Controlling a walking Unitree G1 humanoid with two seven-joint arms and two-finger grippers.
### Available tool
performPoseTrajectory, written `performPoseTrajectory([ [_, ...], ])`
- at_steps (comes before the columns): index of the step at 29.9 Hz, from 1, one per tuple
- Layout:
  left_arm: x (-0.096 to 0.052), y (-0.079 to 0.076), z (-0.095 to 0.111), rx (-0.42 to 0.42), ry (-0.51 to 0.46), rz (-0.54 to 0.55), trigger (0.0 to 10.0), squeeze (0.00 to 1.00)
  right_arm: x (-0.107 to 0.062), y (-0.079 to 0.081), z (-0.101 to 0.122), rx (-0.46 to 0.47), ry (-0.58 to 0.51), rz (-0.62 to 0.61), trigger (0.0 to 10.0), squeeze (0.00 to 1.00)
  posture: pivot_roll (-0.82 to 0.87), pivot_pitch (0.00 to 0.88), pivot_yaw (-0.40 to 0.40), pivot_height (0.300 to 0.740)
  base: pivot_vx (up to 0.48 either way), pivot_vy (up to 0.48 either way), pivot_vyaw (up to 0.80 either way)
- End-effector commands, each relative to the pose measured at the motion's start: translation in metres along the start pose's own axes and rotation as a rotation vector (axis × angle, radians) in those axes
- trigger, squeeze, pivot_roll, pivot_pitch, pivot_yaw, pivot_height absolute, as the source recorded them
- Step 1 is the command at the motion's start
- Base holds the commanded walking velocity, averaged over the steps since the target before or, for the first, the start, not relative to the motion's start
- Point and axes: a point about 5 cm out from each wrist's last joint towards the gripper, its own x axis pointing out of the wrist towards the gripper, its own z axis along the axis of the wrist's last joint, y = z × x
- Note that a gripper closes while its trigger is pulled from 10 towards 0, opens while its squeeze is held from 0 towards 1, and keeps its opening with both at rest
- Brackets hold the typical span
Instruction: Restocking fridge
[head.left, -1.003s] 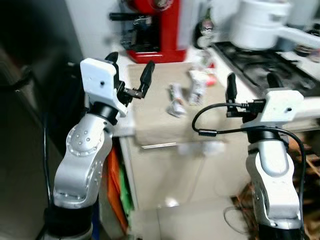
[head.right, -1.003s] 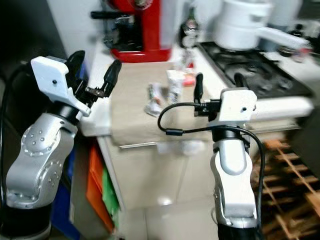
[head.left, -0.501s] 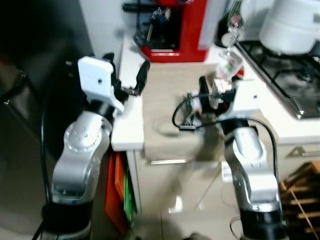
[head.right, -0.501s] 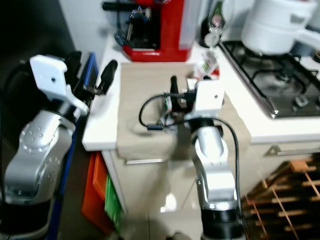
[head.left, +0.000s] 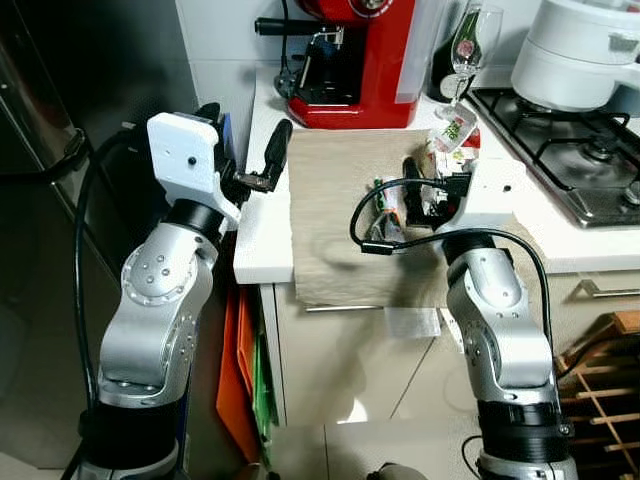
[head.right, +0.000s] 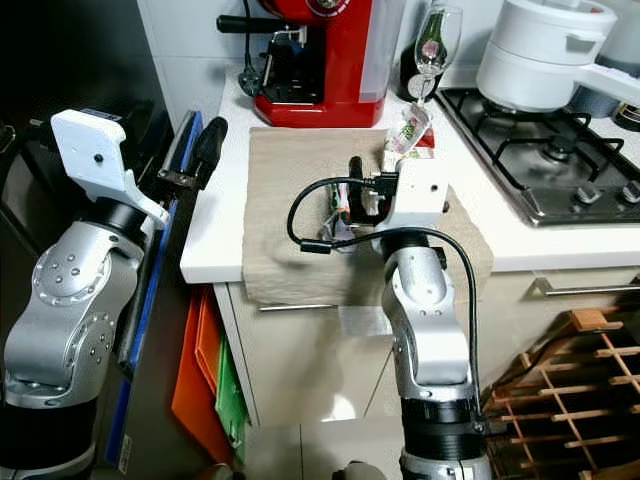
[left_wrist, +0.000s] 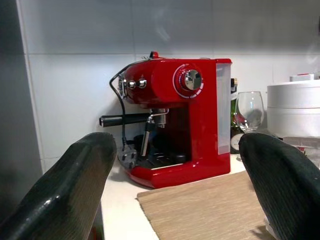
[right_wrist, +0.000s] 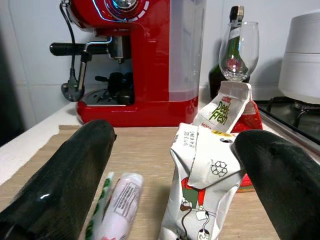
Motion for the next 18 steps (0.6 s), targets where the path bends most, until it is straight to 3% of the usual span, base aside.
performPoseTrajectory([
  [1, 0.001, 0.0, 0.001, 0.003, -0.002, -0.004, 10.0, 0.0, 0.003, -0.003, -0.006, -0.003, 0.043, -0.014, 10.0, 0.0, -0.03, 0.0, 0.014, 0.711, 0.0, 0.0, 0.0],
  [9, 0.003, 0.0, 0.0, 0.001, 0.001, -0.005, 10.0, 0.0, 0.012, -0.001, -0.016, 0.08, 0.129, -0.02, 10.0, 0.0, -0.03, 0.0, 0.014, 0.711, 0.0, 0.0, 0.0],
  [14, 0.003, 0.001, -0.001, 0.003, 0.0, -0.005, 10.0, 0.0, 0.015, 0.003, -0.016, 0.093, 0.129, -0.009, 10.0, 0.0, -0.02, 0.0, 0.015, 0.711, 0.0, 0.0, 0.0],
  [15, 0.004, 0.001, 0.0, 0.004, -0.001, -0.005, 10.0, 0.0, 0.016, 0.005, -0.015, 0.095, 0.124, -0.003, 9.2, 0.0, -0.02, 0.0, 0.015, 0.711, 0.0, 0.0, 0.0],
  [16, 0.004, 0.001, 0.0, 0.004, -0.001, -0.005, 10.0, 0.0, 0.016, 0.005, -0.015, 0.095, 0.124, -0.003, 9.2, 0.0, -0.02, 0.0, 0.015, 0.711, 0.0, 0.0, 0.0],
  [17, 0.004, 0.001, 0.0, 0.004, -0.002, -0.005, 10.0, 0.0, 0.016, 0.006, -0.014, 0.096, 0.119, 0.002, 8.1, 0.0, -0.03, 0.0, 0.016, 0.711, 0.0, 0.0, 0.0],
  [18, 0.005, 0.001, 0.0, 0.005, -0.002, -0.006, 10.0, 0.0, 0.016, 0.006, -0.014, 0.097, 0.117, 0.004, 6.2, 0.0, -0.03, 0.0, 0.016, 0.711, 0.0, 0.0, 0.0],
])
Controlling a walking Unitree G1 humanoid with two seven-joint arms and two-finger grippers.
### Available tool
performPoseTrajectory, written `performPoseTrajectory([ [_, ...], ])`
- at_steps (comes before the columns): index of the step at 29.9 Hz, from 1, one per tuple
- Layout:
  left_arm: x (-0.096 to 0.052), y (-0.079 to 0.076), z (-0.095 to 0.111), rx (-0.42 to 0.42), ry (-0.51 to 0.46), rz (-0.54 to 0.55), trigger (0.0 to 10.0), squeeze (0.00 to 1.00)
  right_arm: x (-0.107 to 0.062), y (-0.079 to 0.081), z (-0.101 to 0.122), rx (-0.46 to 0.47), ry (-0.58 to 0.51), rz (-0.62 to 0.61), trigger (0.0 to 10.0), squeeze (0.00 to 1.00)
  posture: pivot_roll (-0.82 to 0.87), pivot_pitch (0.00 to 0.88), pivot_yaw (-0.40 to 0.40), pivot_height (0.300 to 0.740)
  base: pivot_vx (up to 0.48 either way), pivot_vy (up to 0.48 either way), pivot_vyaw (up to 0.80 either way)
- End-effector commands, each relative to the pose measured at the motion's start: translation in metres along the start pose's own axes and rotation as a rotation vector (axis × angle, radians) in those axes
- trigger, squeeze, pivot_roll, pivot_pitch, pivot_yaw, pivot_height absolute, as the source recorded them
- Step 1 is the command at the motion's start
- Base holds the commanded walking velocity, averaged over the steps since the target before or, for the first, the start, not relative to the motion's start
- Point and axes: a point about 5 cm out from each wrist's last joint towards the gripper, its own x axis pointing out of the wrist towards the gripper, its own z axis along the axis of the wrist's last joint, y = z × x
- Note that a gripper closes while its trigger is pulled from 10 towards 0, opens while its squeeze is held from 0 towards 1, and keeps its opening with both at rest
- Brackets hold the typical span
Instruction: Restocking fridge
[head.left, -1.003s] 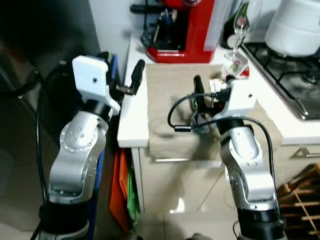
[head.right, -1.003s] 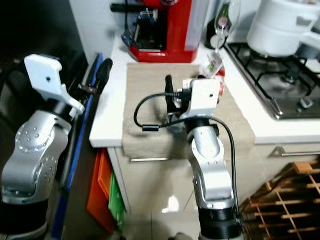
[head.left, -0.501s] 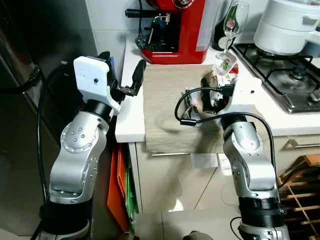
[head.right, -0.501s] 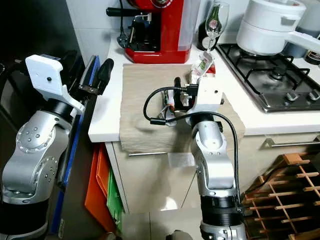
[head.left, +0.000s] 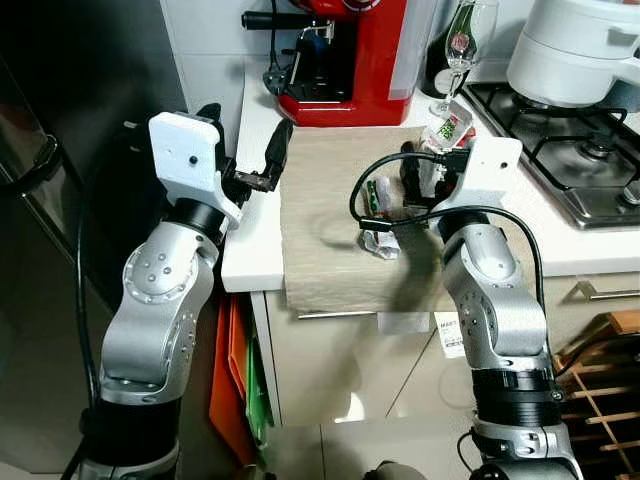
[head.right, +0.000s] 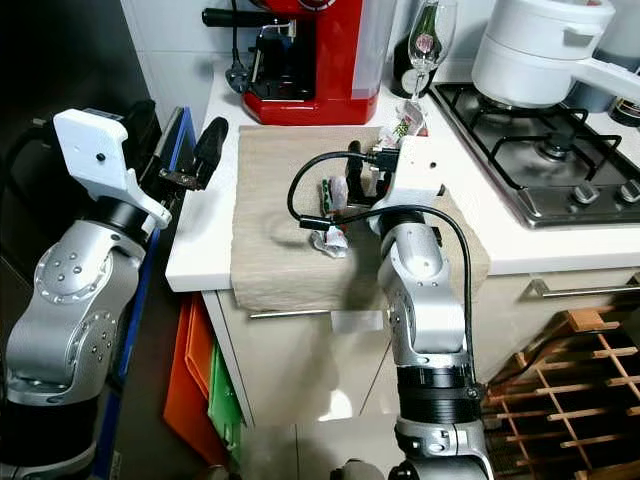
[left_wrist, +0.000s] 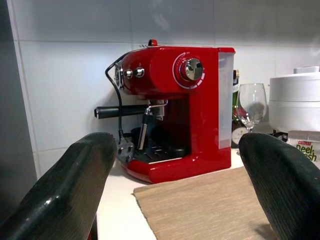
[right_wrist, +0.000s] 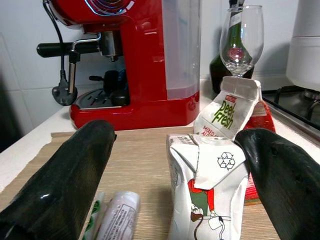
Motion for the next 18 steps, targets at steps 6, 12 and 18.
performPoseTrajectory([
  [6, 0.0042, -0.0016, 0.0024, 0.007, -0.017, -0.013, 10.0, 0.0, -0.0012, -0.0003, -0.0166, 0.029, 0.082, -0.003, 0.0, 0.0, -0.03, 0.0, 0.017, 0.711, 0.0, 0.0, 0.0],
  [12, 0.0048, -0.001, 0.0023, 0.013, -0.017, -0.018, 10.0, 0.0, -0.0025, 0.0006, -0.0191, 0.059, 0.094, -0.004, 0.0, 0.0, -0.03, 0.0, 0.02, 0.711, 0.0, 0.0, 0.0],
  [18, 0.0051, 0.0001, 0.0025, 0.023, -0.017, -0.019, 10.0, 0.0, -0.0016, 0.004, -0.014, 0.069, 0.053, 0.004, 0.0, 0.0, -0.02, 0.0, 0.023, 0.711, 0.0, 0.0, 0.0],
])
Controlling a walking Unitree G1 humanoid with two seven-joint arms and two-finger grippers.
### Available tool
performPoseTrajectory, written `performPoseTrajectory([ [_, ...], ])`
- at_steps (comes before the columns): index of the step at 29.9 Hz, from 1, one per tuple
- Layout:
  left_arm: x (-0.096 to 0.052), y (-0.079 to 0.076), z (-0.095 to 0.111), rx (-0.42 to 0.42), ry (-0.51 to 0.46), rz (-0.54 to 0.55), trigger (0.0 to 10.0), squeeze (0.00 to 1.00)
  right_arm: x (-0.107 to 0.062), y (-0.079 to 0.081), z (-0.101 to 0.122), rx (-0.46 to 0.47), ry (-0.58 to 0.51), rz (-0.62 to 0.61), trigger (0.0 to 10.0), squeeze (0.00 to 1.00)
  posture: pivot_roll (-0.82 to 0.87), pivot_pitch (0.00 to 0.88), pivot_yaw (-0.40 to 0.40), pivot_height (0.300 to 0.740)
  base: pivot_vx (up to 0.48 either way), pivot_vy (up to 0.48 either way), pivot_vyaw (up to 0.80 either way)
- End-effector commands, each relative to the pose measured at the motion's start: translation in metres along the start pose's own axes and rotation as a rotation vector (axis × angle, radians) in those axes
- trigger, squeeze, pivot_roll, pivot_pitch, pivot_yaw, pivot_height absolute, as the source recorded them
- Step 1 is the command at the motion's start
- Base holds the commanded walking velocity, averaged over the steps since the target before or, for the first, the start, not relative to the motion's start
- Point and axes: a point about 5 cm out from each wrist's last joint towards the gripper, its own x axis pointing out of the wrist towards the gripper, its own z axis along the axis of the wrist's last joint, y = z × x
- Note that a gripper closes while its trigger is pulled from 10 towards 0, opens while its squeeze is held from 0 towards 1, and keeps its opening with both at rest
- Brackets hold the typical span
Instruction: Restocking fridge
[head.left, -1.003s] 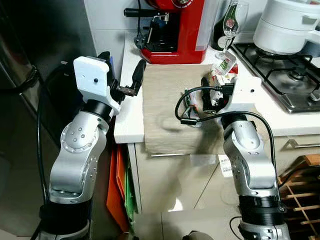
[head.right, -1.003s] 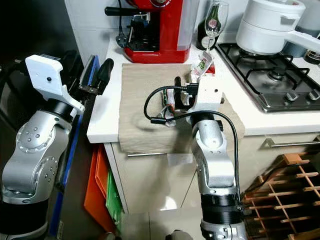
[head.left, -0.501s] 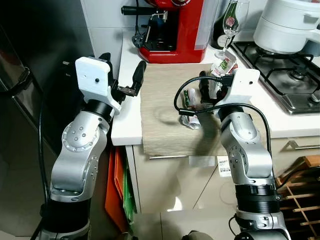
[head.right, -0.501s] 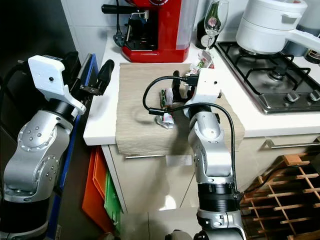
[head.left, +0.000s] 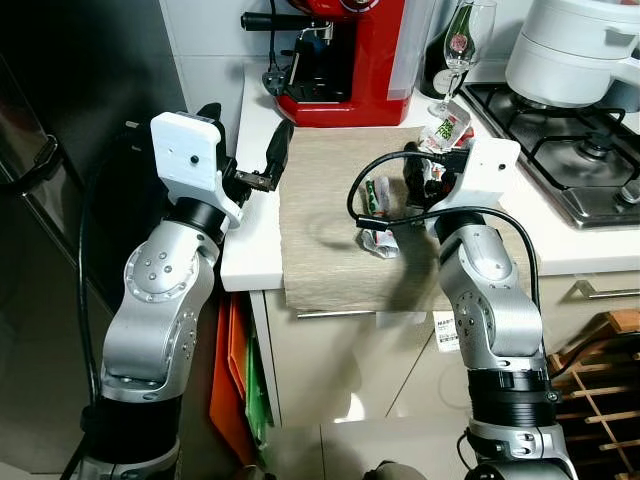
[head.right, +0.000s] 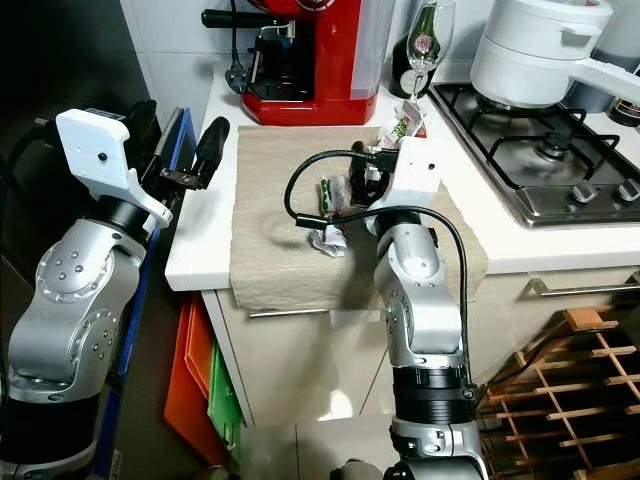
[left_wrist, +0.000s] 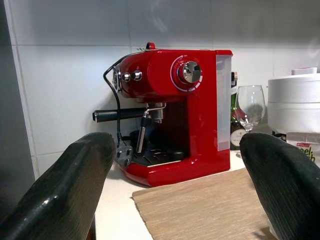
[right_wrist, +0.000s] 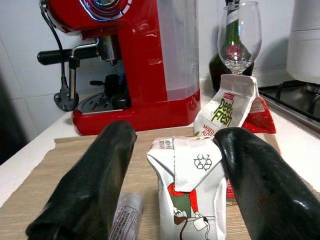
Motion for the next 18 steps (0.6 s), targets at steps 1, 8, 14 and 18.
performPoseTrajectory([
  [1, 0.004, 0.0, 0.001, 0.015, -0.006, -0.015, 10.0, 0.0, -0.001, 0.003, -0.013, 0.015, 0.056, 0.01, 0.0, 0.0, -0.02, 0.0, 0.023, 0.711, 0.0, 0.0, 0.0],
  [8, 0.005, 0.0, 0.001, 0.021, -0.006, -0.012, 10.0, 0.0, 0.0, 0.005, -0.002, -0.001, -0.022, 0.027, 0.0, 0.0, -0.02, 0.0, 0.023, 0.711, 0.0, 0.0, 0.0],
  [14, 0.009, -0.001, -0.006, 0.019, 0.024, -0.001, 10.0, 0.0, 0.0, 0.0, 0.007, -0.032, -0.098, 0.015, 0.0, 0.0, -0.02, 0.0, 0.027, 0.711, 0.0, 0.0, 0.0],
  [18, 0.011, 0.0, -0.009, 0.014, 0.039, 0.009, 10.0, 0.0, 0.002, -0.004, 0.013, -0.041, -0.148, -0.004, 0.0, 0.0, -0.02, 0.0, 0.024, 0.711, 0.0, 0.0, 0.0],
])
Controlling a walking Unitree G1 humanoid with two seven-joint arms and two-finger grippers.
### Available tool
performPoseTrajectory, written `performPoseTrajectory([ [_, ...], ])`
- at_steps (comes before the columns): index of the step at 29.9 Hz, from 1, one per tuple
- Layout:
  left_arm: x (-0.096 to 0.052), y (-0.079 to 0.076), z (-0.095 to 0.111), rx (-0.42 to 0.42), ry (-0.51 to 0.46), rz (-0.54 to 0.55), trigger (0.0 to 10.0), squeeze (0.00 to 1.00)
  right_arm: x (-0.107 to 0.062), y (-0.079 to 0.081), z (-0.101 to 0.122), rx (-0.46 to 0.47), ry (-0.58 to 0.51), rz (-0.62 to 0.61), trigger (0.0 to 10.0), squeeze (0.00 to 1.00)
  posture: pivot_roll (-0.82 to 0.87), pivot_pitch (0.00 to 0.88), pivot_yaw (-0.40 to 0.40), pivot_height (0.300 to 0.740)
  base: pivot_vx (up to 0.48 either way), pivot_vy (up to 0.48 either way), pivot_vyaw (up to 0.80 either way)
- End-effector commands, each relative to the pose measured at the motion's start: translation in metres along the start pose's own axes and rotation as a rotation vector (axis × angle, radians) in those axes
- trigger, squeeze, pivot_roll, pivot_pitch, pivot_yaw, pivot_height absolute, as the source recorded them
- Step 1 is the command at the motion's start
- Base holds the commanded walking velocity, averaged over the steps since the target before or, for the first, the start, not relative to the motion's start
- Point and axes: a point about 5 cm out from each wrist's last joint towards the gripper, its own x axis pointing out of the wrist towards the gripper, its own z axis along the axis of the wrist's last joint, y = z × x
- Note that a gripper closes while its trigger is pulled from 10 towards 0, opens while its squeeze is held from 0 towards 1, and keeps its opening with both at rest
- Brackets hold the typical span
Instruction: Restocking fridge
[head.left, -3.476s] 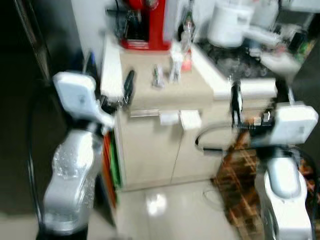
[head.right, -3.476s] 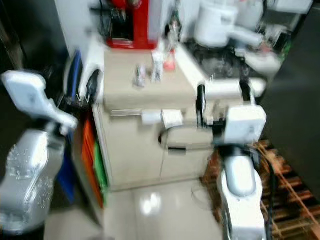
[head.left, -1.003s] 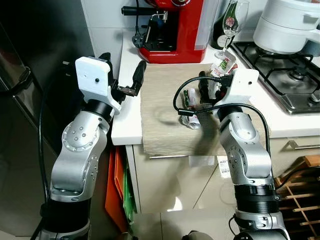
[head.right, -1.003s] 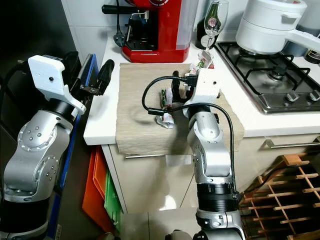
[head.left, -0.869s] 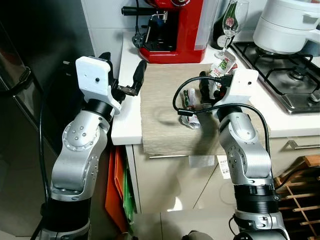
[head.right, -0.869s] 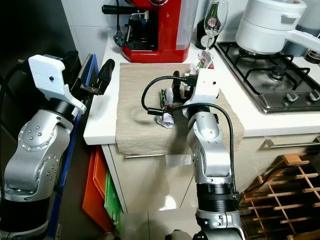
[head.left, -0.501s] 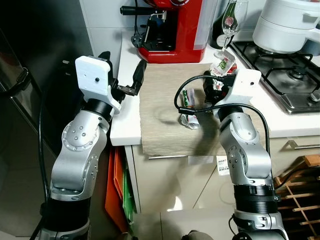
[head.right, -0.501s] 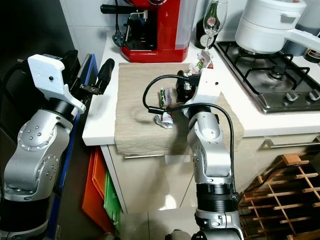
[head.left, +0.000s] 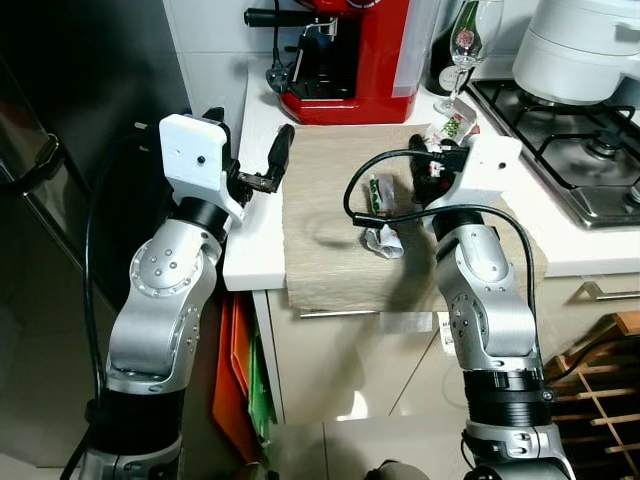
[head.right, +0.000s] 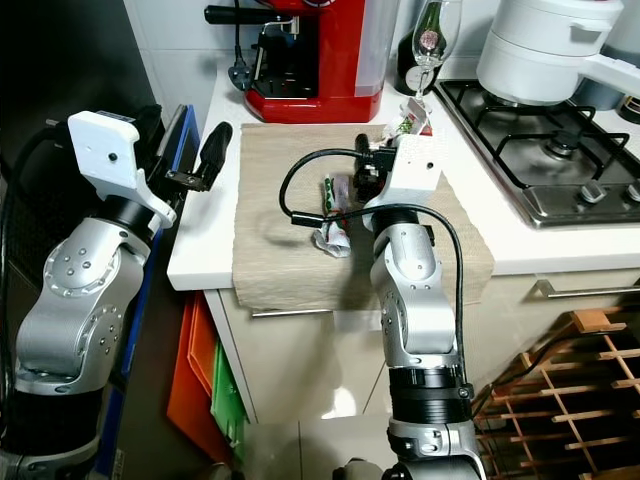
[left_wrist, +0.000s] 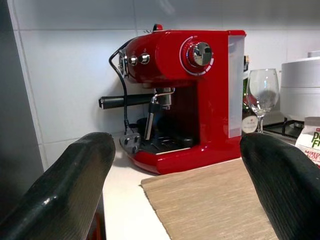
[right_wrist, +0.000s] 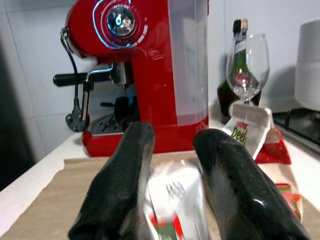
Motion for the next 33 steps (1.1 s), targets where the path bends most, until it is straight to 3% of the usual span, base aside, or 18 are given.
performPoseTrajectory([
  [1, 0.004, 0.0, 0.0, 0.002, -0.001, 0.004, 10.0, 0.0, 0.004, -0.005, 0.009, -0.009, -0.051, -0.024, 0.0, 0.0, -0.02, 0.0, 0.02, 0.711, 0.0, 0.0, 0.0],
  [4, 0.005, -0.001, 0.001, -0.001, -0.002, 0.006, 10.0, 0.0, 0.007, -0.006, 0.018, -0.027, -0.111, -0.028, 0.0, 0.0, -0.02, 0.0, 0.017, 0.711, 0.0, 0.0, 0.0],
  [6, 0.005, -0.005, -0.001, -0.005, -0.003, 0.005, 10.0, 0.0, 0.015, -0.01, 0.038, -0.071, -0.206, -0.035, 0.0, 0.0, -0.02, 0.0, 0.011, 0.711, 0.0, 0.0, 0.0],
  [10, 0.007, -0.007, -0.003, -0.009, -0.003, 0.005, 10.0, 0.0, 0.023, -0.022, 0.046, -0.128, -0.226, -0.058, 0.0, 0.0, -0.02, 0.0, 0.002, 0.711, 0.0, 0.0, 0.0],
  [11, 0.008, -0.007, -0.003, -0.012, -0.003, 0.006, 10.0, 0.0, 0.024, -0.025, 0.046, -0.125, -0.222, -0.071, 1.1, 0.0, -0.02, 0.0, 0.002, 0.711, 0.0, 0.0, 0.0],
  [12, 0.009, -0.008, -0.001, -0.014, -0.011, 0.002, 10.0, 0.0, 0.023, -0.029, 0.046, -0.132, -0.216, -0.092, 10.0, 0.0, -0.02, 0.0, 0.004, 0.711, 0.0, 0.0, 0.0],
  [17, 0.01, -0.009, 0.0, -0.019, -0.013, -0.015, 10.0, 0.0, 0.016, -0.03, 0.049, -0.14, -0.223, -0.119, 10.0, 0.03, -0.05, 0.0, 0.026, 0.711, 0.0, 0.0, 0.0],
  [18, 0.009, -0.011, -0.001, -0.02, -0.01, -0.025, 10.0, 0.0, 0.014, -0.027, 0.058, -0.129, -0.264, -0.122, 10.0, 1.0, -0.05, 0.0, 0.025, 0.711, 0.0, 0.0, 0.0],
  [20, 0.008, -0.013, -0.002, -0.021, -0.009, -0.033, 10.0, 0.0, 0.011, -0.025, 0.072, -0.144, -0.323, -0.12, 10.0, 1.0, -0.06, 0.0, 0.021, 0.711, 0.0, 0.0, 0.0],
  [23, 0.007, -0.015, -0.006, -0.027, -0.006, -0.033, 10.0, 0.0, 0.006, -0.034, 0.087, -0.166, -0.373, -0.174, 10.0, 1.0, -0.07, 0.0, 0.015, 0.711, 0.0, 0.0, 0.0],
  [27, 0.01, -0.017, -0.002, -0.023, -0.024, -0.038, 10.0, 0.0, -0.007, -0.054, 0.088, -0.112, -0.334, -0.275, 10.0, 1.0, -0.06, 0.0, 0.004, 0.711, 0.0, 0.0, 0.0],
  [31, 0.011, -0.013, -0.001, -0.01, -0.027, -0.039, 10.0, 0.0, -0.012, -0.051, 0.082, -0.094, -0.299, -0.24, 10.0, 1.0, -0.06, 0.0, 0.011, 0.711, 0.0, 0.0, 0.0],
  [32, 0.012, -0.012, -0.002, -0.007, -0.023, -0.039, 10.0, 0.0, -0.013, -0.05, 0.077, -0.064, -0.266, -0.232, 10.0, 1.0, -0.07, 0.0, 0.018, 0.711, 0.0, 0.0, 0.0],
  [33, 0.012, -0.011, -0.002, -0.003, -0.02, -0.045, 10.0, 0.0, -0.014, -0.048, 0.068, 0.026, -0.192, -0.202, 10.0, 1.0, -0.07, 0.0, 0.021, 0.711, 0.0, 0.0, 0.0],
])
